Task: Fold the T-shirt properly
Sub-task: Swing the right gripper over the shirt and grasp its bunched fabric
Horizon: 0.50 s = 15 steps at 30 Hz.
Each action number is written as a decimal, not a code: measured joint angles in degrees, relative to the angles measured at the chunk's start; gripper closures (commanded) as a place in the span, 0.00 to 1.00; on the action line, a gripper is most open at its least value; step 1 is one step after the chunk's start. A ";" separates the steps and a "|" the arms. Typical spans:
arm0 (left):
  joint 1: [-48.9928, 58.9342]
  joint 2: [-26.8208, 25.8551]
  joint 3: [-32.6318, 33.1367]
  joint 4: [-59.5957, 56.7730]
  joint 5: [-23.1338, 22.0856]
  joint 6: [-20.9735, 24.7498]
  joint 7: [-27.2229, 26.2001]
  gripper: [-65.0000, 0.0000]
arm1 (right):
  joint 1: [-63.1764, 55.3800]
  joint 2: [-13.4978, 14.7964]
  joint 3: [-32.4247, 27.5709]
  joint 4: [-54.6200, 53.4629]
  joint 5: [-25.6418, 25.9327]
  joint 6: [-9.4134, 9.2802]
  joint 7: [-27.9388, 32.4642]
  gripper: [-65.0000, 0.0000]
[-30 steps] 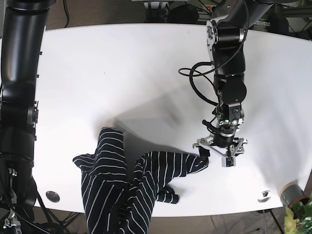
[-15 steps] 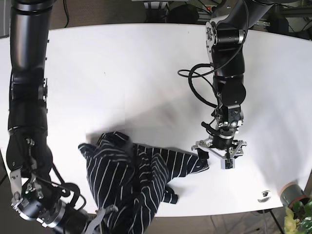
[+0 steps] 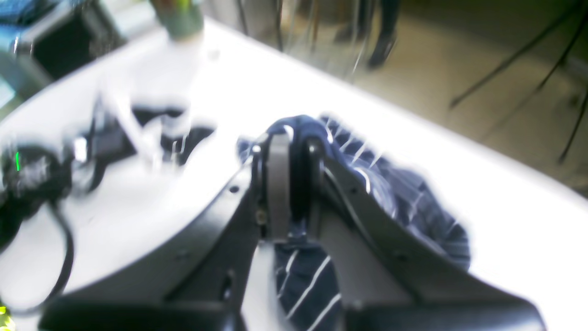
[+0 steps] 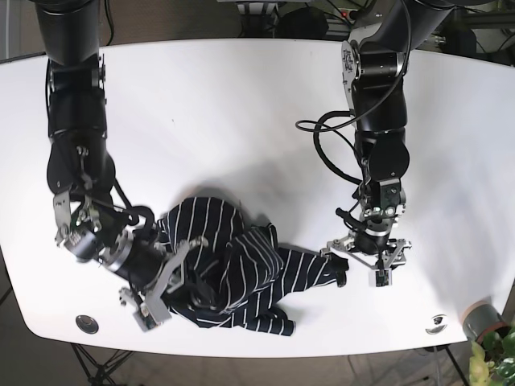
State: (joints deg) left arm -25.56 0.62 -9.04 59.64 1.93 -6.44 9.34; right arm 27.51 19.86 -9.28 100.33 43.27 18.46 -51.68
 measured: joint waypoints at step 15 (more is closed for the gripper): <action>-1.29 -1.60 0.00 -5.57 0.02 0.02 0.09 0.31 | -28.09 -7.39 8.11 9.20 -0.20 -0.39 0.22 0.77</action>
State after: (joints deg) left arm -26.85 -0.97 -9.04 54.06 1.96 -6.42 9.43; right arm -0.58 12.47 -1.17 109.54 43.07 18.06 -51.46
